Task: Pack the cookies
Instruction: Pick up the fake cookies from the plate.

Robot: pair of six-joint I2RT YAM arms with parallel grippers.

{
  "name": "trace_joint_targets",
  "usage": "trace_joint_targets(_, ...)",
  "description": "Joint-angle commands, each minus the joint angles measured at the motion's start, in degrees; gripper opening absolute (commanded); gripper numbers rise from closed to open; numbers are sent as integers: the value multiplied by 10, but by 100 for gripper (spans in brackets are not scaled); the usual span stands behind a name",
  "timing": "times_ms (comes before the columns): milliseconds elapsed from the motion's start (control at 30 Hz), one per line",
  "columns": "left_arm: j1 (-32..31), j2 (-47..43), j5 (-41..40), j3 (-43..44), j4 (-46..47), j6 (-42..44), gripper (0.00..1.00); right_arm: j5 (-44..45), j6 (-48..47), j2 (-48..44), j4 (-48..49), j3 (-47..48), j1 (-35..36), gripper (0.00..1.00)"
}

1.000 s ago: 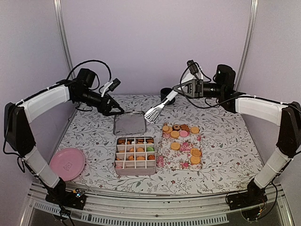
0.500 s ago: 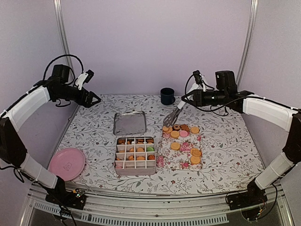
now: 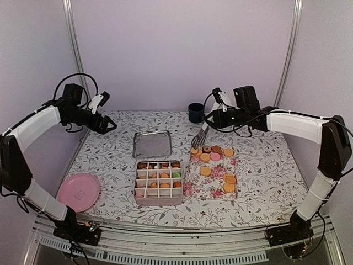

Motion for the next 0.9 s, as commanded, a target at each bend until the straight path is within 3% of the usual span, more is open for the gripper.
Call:
trace_joint_targets(0, 0, 1, 13, -8, -9, 8, 99, 28, -25, 31, 26, 38, 10, 35)
trace_joint_targets(867, 0, 6, 27, -11, -17, 13, 99, 103, -89, 91, 1, 63, 62, 39)
